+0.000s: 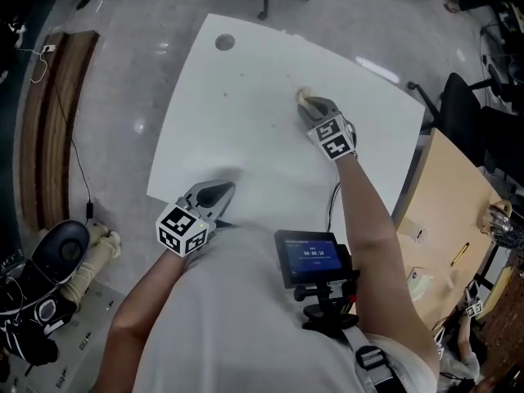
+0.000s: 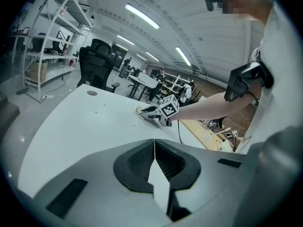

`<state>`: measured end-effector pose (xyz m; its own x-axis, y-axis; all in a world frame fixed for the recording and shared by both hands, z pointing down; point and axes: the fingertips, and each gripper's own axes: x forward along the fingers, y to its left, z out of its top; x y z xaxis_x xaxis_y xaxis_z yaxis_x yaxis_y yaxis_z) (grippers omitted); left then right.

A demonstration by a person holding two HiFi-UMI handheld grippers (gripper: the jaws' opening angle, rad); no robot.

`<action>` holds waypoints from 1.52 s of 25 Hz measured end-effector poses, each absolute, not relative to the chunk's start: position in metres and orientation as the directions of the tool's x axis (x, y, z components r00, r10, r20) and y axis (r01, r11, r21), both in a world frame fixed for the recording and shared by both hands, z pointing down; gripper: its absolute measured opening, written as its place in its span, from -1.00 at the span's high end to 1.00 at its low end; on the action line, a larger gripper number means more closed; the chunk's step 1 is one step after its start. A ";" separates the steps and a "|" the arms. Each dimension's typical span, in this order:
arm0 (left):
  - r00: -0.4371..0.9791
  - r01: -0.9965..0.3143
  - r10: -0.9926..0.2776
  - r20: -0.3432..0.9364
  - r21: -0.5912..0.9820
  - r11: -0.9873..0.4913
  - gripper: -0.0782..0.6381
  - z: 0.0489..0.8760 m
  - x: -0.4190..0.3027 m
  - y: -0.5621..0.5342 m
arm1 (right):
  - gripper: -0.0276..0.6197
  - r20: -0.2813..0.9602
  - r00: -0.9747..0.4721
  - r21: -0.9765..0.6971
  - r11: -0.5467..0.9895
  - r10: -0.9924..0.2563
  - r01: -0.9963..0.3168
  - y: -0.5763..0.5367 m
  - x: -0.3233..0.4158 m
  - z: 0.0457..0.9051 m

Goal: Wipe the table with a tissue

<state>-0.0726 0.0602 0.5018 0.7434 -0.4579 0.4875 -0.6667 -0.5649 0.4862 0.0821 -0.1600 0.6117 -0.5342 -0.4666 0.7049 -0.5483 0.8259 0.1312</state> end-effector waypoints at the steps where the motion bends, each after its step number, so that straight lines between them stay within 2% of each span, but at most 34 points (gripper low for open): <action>1: 0.744 -0.666 -0.457 0.487 0.483 -0.569 0.76 0.501 -0.072 0.061 | 0.64 0.708 -0.553 0.110 0.842 -0.439 -0.528 -0.153 0.078 0.612; 5: 0.747 -0.660 -0.449 0.489 0.467 -0.589 0.76 0.498 -0.067 0.062 | 0.64 0.706 -0.636 0.011 0.902 -0.313 -0.432 -0.122 0.059 0.607; 9: 0.744 -0.663 -0.459 0.486 0.447 -0.601 0.76 0.489 -0.068 0.058 | 0.64 0.544 -0.689 -0.085 0.786 -0.478 -0.613 -0.118 0.074 0.568; 12: 0.735 -0.671 -0.465 0.494 0.436 -0.599 0.76 0.487 -0.075 0.056 | 0.64 0.507 -0.653 -0.106 0.711 -0.563 -0.695 -0.111 0.096 0.553; 17: 0.747 -0.651 -0.428 0.508 0.429 -0.626 0.76 0.490 -0.076 0.056 | 0.64 0.553 -0.560 -0.129 0.601 -0.617 -0.789 -0.085 0.122 0.561; 21: 0.769 -0.621 -0.404 0.496 0.428 -0.657 0.76 0.485 -0.075 0.047 | 0.64 0.593 -0.517 -0.122 0.566 -0.617 -0.815 -0.072 0.117 0.571; 30: 0.813 -0.565 -0.360 0.457 0.470 -0.679 0.76 0.493 -0.070 0.041 | 0.64 0.634 -0.545 -0.108 0.634 -0.549 -0.765 -0.060 0.069 0.579; 38: 0.844 -0.522 -0.332 0.420 0.506 -0.687 0.76 0.501 -0.099 0.032 | 0.64 0.717 -0.370 -0.001 0.529 -0.591 -0.848 -0.075 0.075 0.604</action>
